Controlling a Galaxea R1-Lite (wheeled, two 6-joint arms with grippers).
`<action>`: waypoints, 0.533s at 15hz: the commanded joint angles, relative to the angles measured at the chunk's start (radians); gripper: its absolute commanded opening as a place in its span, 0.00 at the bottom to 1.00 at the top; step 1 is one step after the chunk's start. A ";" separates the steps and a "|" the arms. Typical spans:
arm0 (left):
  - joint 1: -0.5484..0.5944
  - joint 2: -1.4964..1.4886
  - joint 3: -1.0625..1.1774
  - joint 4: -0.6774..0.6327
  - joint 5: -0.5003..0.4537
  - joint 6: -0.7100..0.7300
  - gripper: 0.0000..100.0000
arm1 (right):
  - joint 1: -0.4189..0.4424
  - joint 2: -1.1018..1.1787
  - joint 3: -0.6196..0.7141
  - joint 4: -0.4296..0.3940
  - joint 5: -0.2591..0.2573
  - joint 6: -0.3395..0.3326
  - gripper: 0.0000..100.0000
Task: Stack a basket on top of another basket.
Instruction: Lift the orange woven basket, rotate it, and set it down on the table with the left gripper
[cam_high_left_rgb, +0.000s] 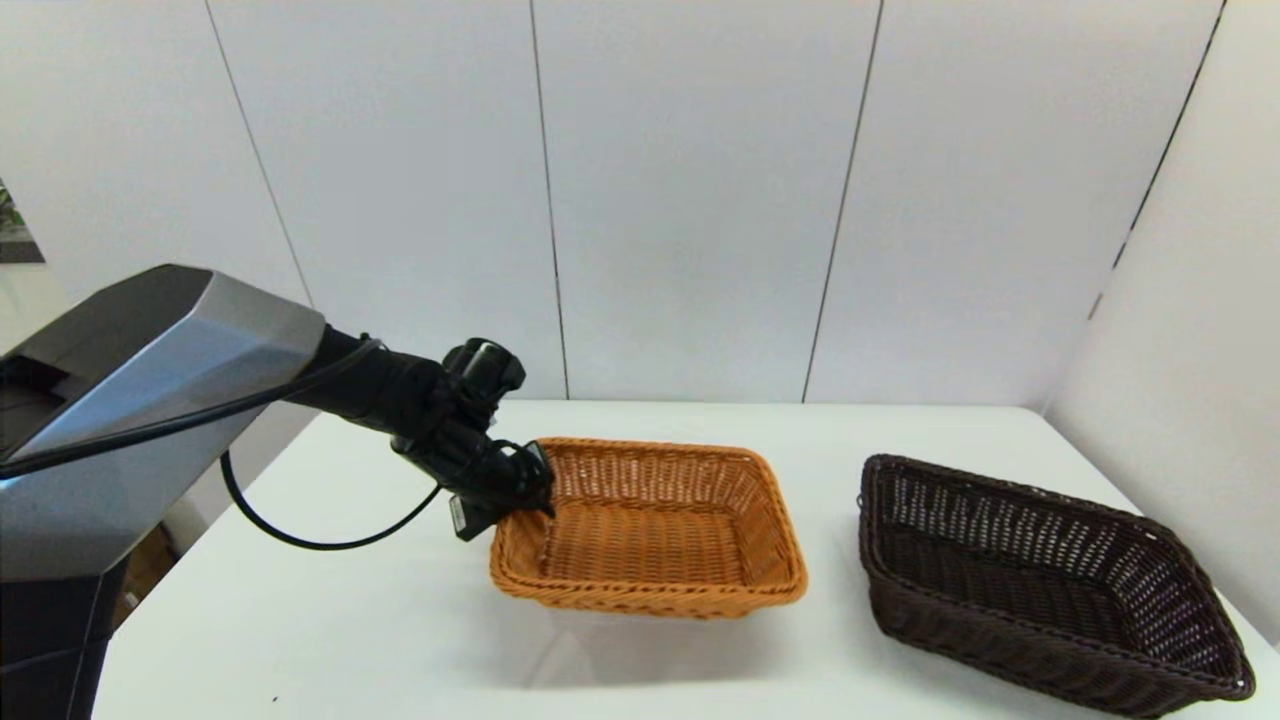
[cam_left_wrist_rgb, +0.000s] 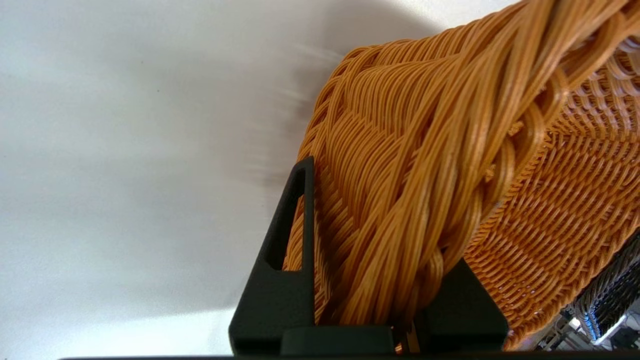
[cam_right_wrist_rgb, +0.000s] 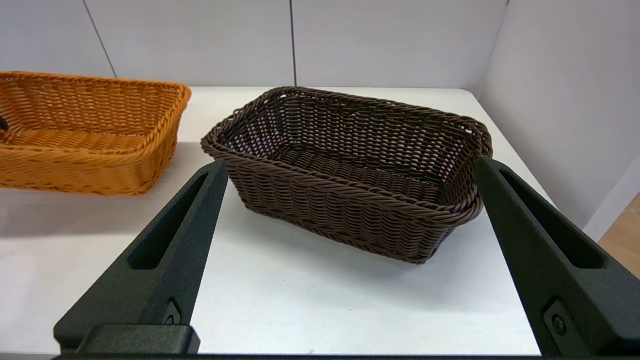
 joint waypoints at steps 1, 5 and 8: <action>-0.001 0.004 -0.003 0.001 -0.002 -0.005 0.00 | 0.000 0.000 -0.001 0.000 0.000 0.000 1.00; -0.002 0.004 -0.005 0.001 -0.003 -0.005 0.00 | 0.000 0.000 0.001 0.000 0.000 0.000 1.00; -0.007 0.010 -0.014 0.001 -0.002 -0.007 0.00 | 0.000 0.000 0.001 0.000 0.000 0.000 1.00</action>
